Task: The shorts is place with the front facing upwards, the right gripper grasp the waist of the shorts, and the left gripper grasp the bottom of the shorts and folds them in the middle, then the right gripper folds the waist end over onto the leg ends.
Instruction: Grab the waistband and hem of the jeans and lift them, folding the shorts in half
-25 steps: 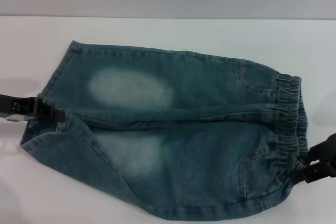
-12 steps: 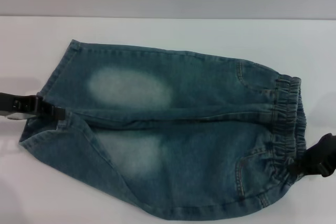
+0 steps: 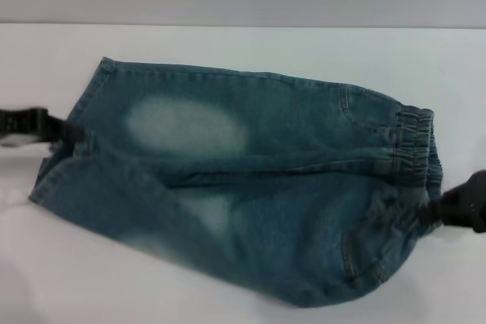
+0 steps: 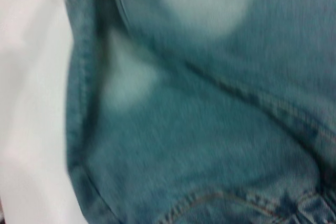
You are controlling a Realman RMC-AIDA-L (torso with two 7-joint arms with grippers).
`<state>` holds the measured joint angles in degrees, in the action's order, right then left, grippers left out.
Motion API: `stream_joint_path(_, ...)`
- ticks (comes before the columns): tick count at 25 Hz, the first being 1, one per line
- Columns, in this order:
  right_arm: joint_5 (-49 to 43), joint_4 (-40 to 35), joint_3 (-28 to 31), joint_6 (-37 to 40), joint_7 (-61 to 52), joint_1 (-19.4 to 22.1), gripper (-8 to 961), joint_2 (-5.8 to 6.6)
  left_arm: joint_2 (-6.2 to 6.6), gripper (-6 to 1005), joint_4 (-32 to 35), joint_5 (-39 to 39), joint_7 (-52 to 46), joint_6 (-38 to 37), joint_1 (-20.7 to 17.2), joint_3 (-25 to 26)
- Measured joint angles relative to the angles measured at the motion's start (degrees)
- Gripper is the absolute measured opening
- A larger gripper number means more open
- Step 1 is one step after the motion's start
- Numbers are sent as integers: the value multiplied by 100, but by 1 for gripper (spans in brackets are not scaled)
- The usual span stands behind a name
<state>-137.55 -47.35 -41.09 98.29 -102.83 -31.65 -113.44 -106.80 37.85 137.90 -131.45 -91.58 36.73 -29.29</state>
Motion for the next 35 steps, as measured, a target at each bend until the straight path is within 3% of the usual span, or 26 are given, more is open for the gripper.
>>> stream_joint_path(6, 728, -136, 537, 244, 376, 359, 4, 8, -21, 10, 246, -299, 102, 146, 19, 305)
stream_joint_path(14, 1404, 151, 866, 266, 508, 508, 5, -12, -108, 10, 322, -646, 19, 1118, 108, 273)
stream_joint_path(20, 1942, 529, 1258, -322, 595, 521, 6, -169, -269, 10, 513, -650, -39, 1808, 199, 221)
stream_joint_path(35, 2272, 1475, 1276, -1907, 717, 381, 8, -205, -522, 10, 528, -640, -13, 3170, 365, -519)
